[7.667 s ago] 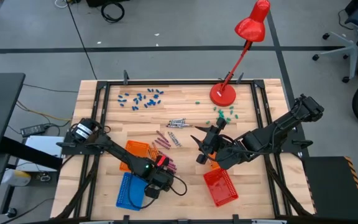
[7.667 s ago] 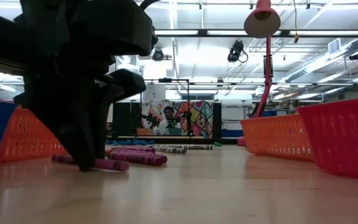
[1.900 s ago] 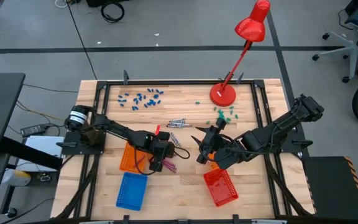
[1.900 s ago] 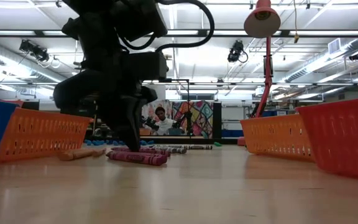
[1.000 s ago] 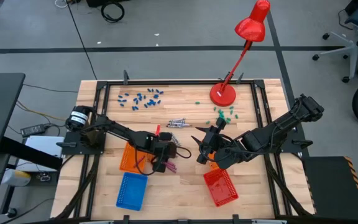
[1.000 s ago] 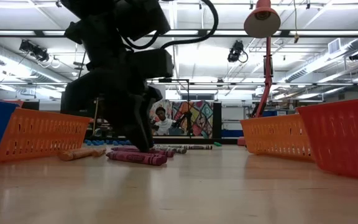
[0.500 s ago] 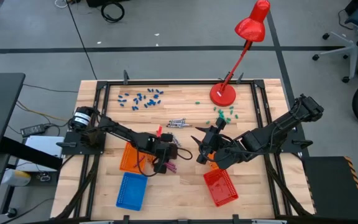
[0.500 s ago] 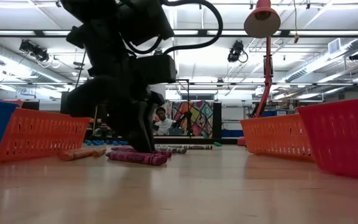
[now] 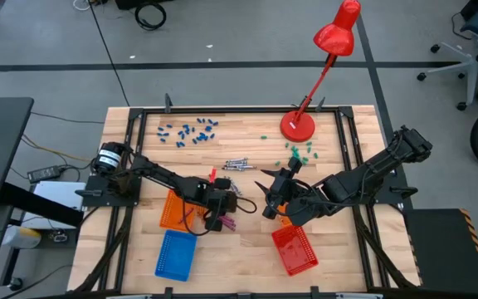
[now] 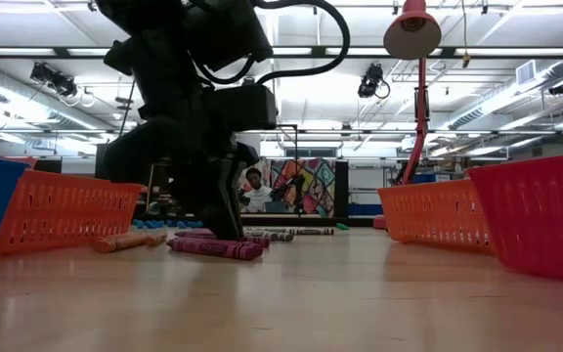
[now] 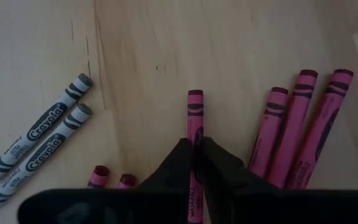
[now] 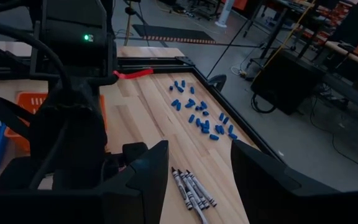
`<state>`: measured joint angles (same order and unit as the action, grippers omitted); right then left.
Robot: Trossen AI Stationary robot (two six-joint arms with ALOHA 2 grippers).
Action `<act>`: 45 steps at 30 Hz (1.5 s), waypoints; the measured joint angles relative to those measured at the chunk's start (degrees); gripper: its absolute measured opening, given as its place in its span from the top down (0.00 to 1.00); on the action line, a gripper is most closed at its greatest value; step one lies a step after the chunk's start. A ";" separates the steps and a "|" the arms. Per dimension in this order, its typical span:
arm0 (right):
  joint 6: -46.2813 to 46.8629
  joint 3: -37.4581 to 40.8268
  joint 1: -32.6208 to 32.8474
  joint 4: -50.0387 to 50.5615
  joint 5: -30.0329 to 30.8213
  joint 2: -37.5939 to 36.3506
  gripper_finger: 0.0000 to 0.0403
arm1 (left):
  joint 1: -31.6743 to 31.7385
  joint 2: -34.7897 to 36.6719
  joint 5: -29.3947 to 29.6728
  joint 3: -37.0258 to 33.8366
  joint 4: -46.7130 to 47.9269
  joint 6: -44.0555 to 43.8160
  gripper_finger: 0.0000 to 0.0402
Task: Sort crayons
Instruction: Put the red crayon into the left orange bin
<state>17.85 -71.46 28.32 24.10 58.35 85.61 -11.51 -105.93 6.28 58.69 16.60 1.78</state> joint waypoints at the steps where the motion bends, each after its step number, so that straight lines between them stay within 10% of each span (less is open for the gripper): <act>1: 0.00 0.00 0.00 0.00 0.00 0.01 0.56 | 0.03 0.49 0.00 -0.09 0.15 -0.02 0.93; 28: 0.00 0.00 0.00 0.43 -1.05 0.02 0.56 | -3.69 4.79 0.15 19.19 34.25 -2.27 0.92; 45: 0.26 0.00 0.00 0.41 -1.21 0.04 0.56 | -11.59 7.85 4.30 19.63 53.97 -8.66 0.92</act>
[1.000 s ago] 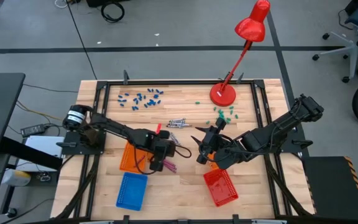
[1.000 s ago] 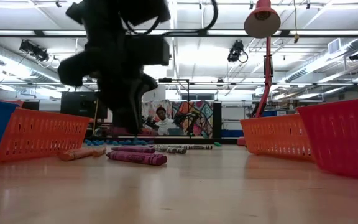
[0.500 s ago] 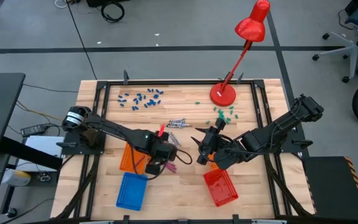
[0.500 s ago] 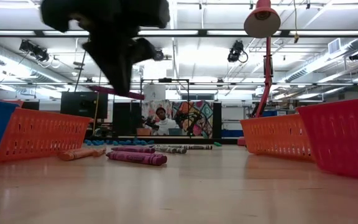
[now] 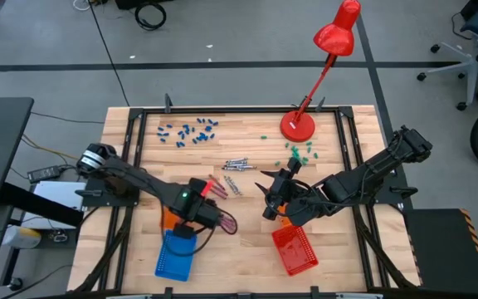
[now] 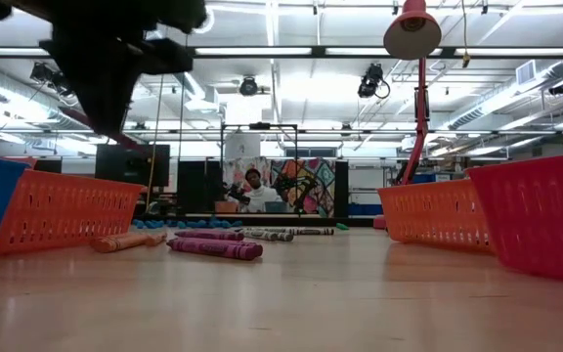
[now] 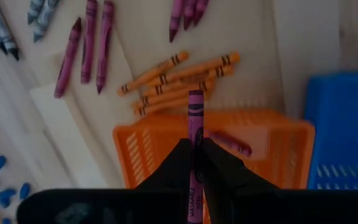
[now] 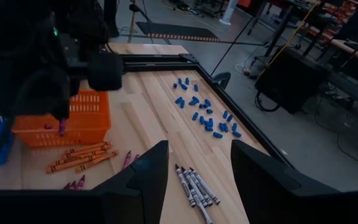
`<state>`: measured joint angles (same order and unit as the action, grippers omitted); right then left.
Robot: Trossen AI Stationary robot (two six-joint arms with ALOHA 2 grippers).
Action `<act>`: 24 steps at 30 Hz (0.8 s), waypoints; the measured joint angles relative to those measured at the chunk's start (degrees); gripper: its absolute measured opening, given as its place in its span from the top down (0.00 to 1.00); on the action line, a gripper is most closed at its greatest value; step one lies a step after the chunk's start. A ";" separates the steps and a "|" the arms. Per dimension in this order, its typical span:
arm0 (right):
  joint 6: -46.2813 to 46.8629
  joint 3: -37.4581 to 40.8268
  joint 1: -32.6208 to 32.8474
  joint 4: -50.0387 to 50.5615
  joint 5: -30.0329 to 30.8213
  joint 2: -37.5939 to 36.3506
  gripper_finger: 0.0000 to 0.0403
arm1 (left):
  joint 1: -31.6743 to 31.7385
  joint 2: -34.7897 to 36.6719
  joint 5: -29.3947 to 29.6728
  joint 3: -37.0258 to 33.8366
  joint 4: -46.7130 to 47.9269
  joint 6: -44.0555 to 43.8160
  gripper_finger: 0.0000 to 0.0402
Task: Sort crayons
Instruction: Put the red crayon into the left orange bin
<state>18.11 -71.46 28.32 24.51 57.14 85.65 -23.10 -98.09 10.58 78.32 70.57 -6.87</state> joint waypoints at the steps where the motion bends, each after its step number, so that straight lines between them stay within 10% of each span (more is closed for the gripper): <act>1: -0.02 0.00 0.00 -0.06 -0.06 0.00 0.56 | -0.36 0.38 0.20 0.00 1.20 -0.31 0.92; 24: 0.37 0.00 0.04 -0.30 -1.55 0.00 0.56 | -6.88 3.11 2.26 0.00 7.19 4.73 0.92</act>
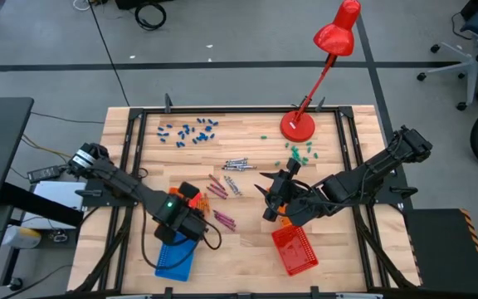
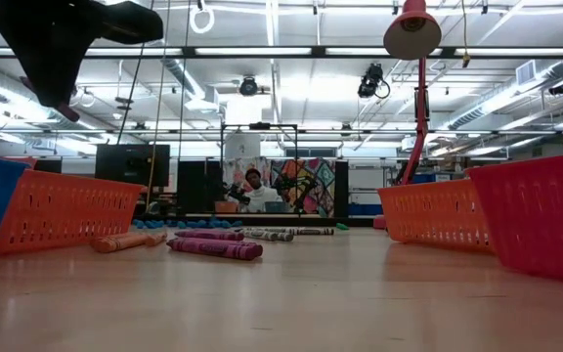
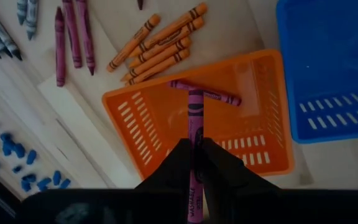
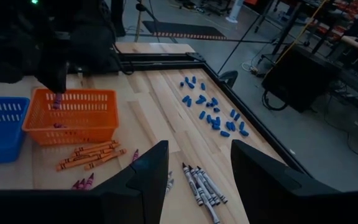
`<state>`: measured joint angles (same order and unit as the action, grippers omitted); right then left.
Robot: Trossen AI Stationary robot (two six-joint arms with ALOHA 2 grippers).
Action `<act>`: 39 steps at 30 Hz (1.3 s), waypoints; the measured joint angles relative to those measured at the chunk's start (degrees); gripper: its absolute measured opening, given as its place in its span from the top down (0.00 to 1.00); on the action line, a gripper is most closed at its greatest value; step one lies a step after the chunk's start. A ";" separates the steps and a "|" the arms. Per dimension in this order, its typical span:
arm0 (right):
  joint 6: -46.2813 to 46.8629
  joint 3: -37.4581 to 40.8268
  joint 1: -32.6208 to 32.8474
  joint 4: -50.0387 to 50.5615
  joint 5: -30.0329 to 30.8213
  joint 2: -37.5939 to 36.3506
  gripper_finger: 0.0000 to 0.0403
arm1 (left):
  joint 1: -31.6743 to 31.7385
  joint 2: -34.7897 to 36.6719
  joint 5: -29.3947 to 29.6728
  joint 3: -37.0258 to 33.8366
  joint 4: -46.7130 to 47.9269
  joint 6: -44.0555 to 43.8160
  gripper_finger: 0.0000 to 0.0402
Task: Sort crayons
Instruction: Put the red crayon into the left orange bin
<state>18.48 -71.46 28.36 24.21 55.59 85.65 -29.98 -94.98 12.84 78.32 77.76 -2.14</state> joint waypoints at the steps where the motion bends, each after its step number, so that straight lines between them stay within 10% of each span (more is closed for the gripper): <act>1: 0.00 0.00 0.00 0.00 0.00 0.00 0.56 | -0.26 0.00 0.25 0.00 0.02 0.50 0.92; 13: 0.28 0.00 0.00 -0.13 -0.22 0.00 0.56 | -2.51 0.01 2.29 -0.43 -0.51 3.96 0.92; 39: 0.68 0.00 0.00 -0.13 -0.22 0.00 0.56 | -3.28 0.31 2.47 -24.36 -21.41 31.22 0.92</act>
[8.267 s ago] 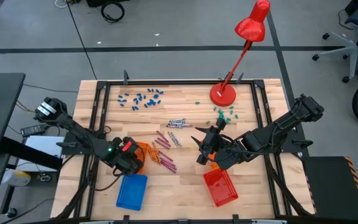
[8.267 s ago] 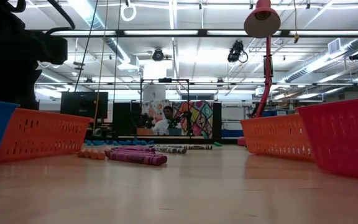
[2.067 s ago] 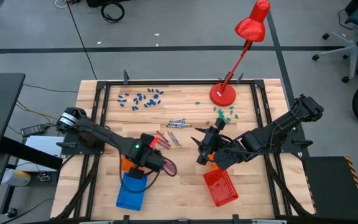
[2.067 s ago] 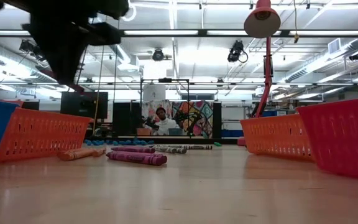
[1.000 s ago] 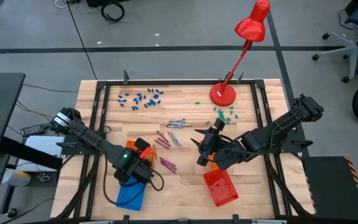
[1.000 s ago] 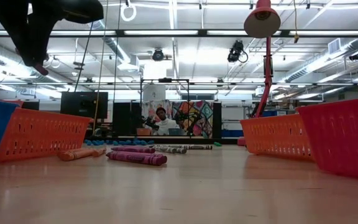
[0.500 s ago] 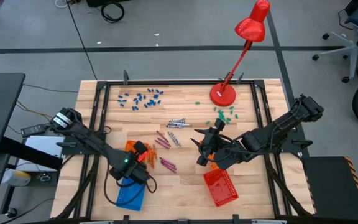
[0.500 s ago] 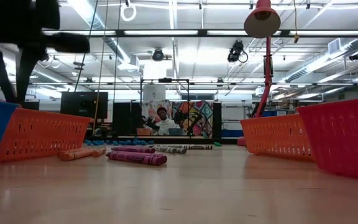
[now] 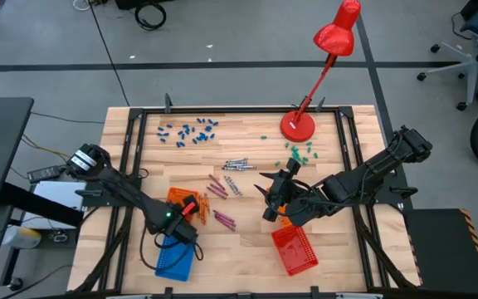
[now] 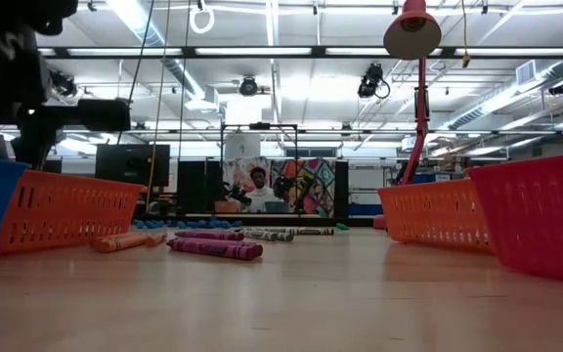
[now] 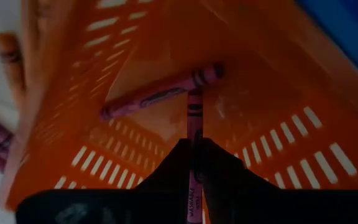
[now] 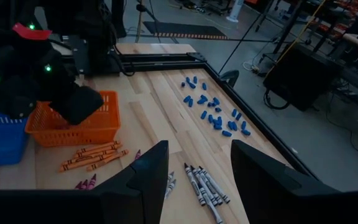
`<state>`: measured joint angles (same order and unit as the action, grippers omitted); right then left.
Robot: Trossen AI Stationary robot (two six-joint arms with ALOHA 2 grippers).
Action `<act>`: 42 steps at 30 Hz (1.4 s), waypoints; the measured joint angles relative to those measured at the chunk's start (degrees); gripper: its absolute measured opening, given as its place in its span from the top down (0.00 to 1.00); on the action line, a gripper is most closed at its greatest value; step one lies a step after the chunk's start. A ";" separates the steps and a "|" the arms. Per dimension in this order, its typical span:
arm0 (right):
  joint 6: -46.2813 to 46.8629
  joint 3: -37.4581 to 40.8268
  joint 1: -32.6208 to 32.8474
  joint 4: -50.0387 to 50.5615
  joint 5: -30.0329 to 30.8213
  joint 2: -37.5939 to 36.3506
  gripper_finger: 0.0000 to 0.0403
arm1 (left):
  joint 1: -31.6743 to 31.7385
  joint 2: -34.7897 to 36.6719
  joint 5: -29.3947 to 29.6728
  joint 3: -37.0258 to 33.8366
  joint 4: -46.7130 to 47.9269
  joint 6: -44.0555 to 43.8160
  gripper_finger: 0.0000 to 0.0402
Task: Sort crayons
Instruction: Put the red crayon into the left orange bin
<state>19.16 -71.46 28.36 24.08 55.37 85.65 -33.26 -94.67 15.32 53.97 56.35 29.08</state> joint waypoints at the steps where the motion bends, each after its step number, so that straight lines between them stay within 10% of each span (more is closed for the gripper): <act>1: -0.01 0.00 0.00 0.00 0.00 0.00 0.56 | -0.13 0.00 0.08 -0.44 -0.57 0.20 0.91; 29: -0.02 0.00 0.00 0.02 0.00 0.00 0.56 | -0.41 -0.04 6.60 9.64 8.52 -0.49 0.73; 42: 0.15 0.00 0.00 0.02 0.00 0.00 0.56 | 5.24 -0.04 8.83 13.30 -5.64 -7.48 0.73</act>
<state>19.31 -71.46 28.36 24.10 55.37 85.65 -28.01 -94.72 24.15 67.26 50.71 21.60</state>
